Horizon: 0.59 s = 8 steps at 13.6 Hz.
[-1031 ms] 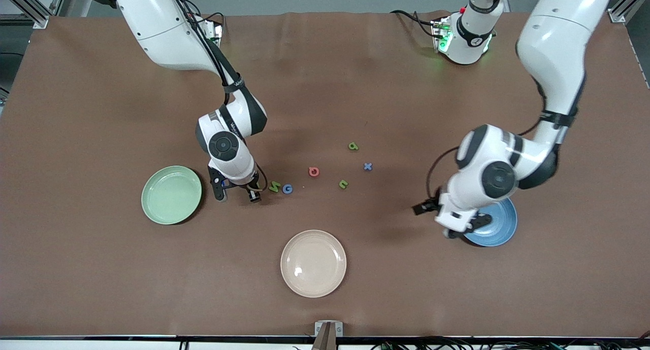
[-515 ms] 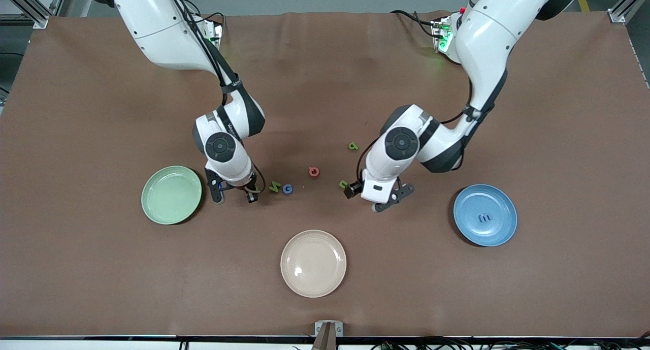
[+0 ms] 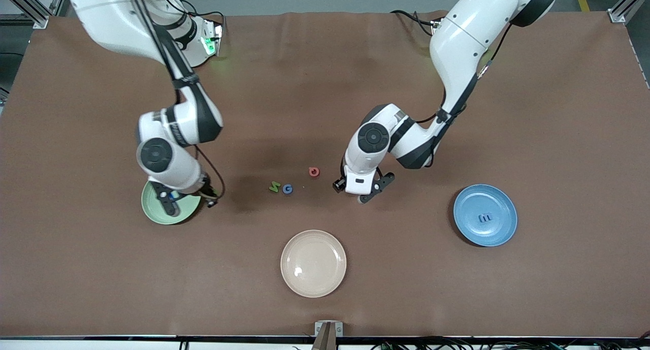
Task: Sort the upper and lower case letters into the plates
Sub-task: 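Place the green B in the green plate while the left gripper reaches n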
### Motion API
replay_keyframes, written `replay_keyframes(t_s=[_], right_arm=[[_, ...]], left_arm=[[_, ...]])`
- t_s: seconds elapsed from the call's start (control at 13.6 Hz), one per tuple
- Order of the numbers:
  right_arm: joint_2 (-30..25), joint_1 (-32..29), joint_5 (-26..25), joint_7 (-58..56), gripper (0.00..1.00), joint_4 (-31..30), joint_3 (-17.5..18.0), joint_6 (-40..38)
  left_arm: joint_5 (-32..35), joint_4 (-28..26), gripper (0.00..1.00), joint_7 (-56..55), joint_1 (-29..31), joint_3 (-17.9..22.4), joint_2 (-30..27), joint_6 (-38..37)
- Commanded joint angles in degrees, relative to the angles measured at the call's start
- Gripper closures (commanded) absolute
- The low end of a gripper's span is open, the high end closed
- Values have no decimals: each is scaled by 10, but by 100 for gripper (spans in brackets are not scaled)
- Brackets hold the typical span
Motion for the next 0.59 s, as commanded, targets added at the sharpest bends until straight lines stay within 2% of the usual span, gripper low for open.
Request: replay_keyframes(t_s=[0.0, 0.07, 0.15, 0.37, 0.52], right_arm=[[-55, -56, 25, -118, 100, -75, 10, 5], [-61, -66, 26, -143, 100, -90, 9, 8], [-67, -78, 26, -163, 100, -107, 8, 12], [-75, -107, 26, -214, 100, -174, 9, 91], [-69, -117, 26, -224, 99, -191, 8, 121]], left_arm=[[7, 29, 49, -35, -22, 14, 16, 1], [7, 30, 54, -40, -25, 15, 19, 0], [7, 31, 54, -40, -26, 17, 21, 1], [7, 44, 52, -41, -27, 19, 33, 0], [7, 49, 47, -44, -27, 19, 37, 1]])
